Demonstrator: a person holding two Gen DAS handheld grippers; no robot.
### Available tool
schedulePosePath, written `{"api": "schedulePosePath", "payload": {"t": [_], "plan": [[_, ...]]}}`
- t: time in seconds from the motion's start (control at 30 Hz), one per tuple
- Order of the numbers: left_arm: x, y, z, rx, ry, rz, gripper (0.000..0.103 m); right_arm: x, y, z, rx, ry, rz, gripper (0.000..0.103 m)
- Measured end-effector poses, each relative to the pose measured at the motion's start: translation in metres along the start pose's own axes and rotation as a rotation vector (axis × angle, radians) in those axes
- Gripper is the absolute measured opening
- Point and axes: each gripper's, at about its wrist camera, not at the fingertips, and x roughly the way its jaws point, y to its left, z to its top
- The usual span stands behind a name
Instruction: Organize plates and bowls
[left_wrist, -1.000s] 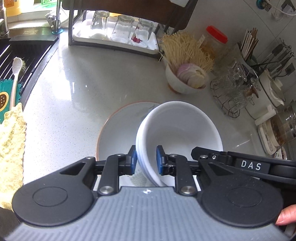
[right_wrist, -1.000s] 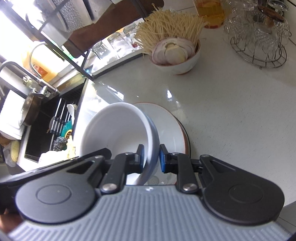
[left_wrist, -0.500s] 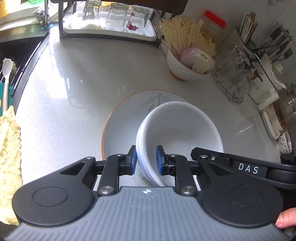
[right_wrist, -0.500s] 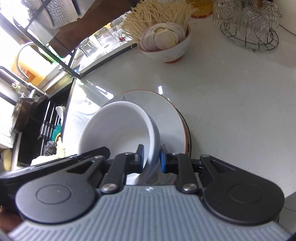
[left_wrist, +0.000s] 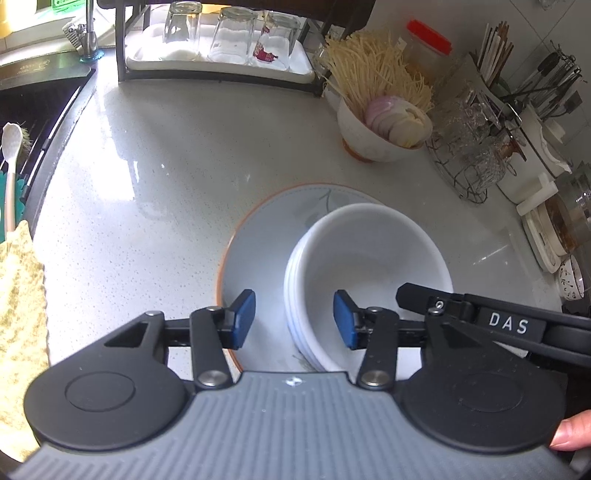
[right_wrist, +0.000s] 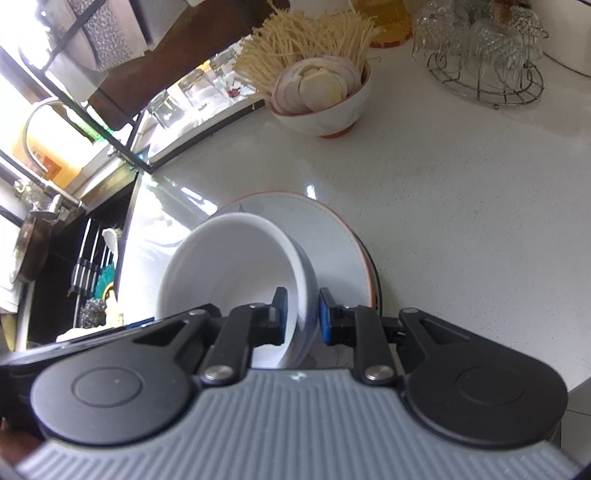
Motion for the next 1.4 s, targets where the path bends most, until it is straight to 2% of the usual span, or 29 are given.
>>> {"api": "schedulePosePath", "payload": {"t": [0.3,0.57,0.8,1.07,1.4], "plan": [[-0.026,-0.005,0.008,0.025,-0.029,0.014,0.055,-0.018,0.005,0.005,0.018,-0.011,-0.024,0.022],[-0.063,-0.028,0.015,0.101,-0.128,0.046,0.055,-0.049,0.011,0.014,-0.002,-0.079,0.006,0.022],[-0.095,-0.039,0.008,0.092,-0.193,0.053,0.055,-0.083,0.017,0.016,-0.067,-0.151,0.04,0.022],[-0.133,-0.059,-0.028,0.097,-0.276,0.089,0.055,-0.13,0.026,0.001,-0.163,-0.241,0.093,0.022],[-0.181,-0.079,-0.093,0.086,-0.328,0.115,0.055,-0.178,0.017,-0.045,-0.225,-0.266,0.109,0.022]]}}
